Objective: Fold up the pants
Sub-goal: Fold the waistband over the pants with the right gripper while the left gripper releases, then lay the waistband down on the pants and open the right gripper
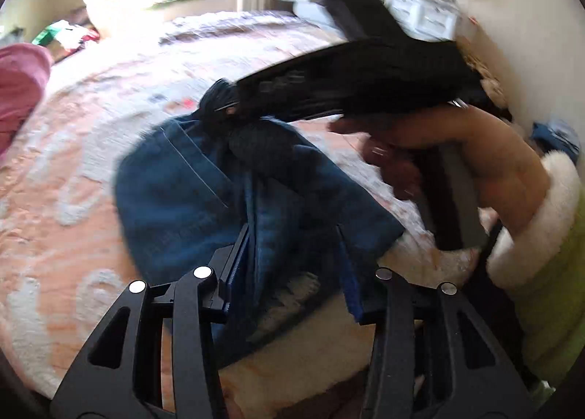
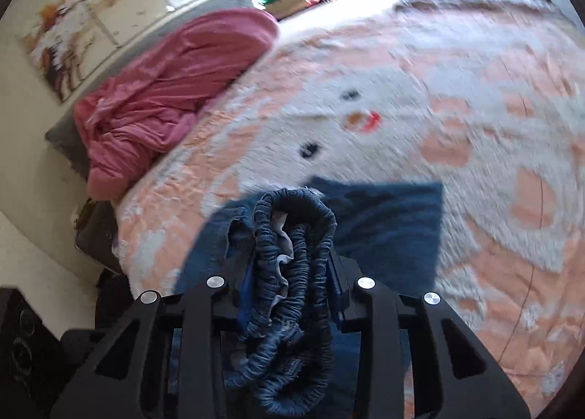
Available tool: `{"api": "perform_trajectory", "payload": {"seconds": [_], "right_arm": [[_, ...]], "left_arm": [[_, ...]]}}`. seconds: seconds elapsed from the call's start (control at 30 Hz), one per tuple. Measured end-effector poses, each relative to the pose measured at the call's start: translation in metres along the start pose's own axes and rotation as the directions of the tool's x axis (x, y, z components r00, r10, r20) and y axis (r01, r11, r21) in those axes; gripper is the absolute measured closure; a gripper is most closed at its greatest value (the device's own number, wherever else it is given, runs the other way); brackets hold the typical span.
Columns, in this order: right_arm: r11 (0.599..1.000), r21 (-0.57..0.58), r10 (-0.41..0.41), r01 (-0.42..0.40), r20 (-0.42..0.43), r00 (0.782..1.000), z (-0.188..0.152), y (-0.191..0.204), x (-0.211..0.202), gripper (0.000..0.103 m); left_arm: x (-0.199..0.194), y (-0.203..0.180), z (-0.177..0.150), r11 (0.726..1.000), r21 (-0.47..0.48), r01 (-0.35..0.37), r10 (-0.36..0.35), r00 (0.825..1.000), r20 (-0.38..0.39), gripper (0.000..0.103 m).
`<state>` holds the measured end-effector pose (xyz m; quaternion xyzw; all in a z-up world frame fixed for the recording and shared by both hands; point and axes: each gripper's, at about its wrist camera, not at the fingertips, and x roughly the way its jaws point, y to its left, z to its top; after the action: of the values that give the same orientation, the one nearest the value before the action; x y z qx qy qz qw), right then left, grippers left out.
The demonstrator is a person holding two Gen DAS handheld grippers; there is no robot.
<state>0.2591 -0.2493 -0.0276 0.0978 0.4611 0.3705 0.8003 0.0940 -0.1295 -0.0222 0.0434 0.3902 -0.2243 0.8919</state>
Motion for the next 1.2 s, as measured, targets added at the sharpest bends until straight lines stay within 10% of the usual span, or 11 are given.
{"api": "perform_trajectory", "payload": {"seconds": [0.33, 0.5, 0.87, 1.2], "right_arm": [[0.998, 0.055, -0.023, 0.023, 0.004, 1.0, -0.013, -0.017, -0.005, 0.045], [0.998, 0.06, -0.008, 0.001, 0.109, 0.994, -0.017, -0.015, -0.039, 0.03], [0.992, -0.04, -0.105, 0.117, 0.231, 0.967, -0.038, 0.019, -0.089, 0.03], [0.952, -0.212, -0.186, 0.222, 0.174, 0.967, -0.059, 0.063, -0.062, 0.08]], "left_arm": [[0.004, 0.008, -0.011, 0.999, -0.044, 0.027, -0.028, 0.999, -0.028, 0.067], [-0.014, 0.019, -0.01, 0.993, -0.092, 0.07, -0.072, 0.997, -0.01, 0.051], [-0.049, 0.081, -0.014, 0.967, -0.243, -0.081, 0.091, 0.995, 0.031, 0.036], [-0.013, 0.109, 0.012, 0.944, -0.299, -0.143, 0.143, 0.989, -0.022, 0.036]]}}
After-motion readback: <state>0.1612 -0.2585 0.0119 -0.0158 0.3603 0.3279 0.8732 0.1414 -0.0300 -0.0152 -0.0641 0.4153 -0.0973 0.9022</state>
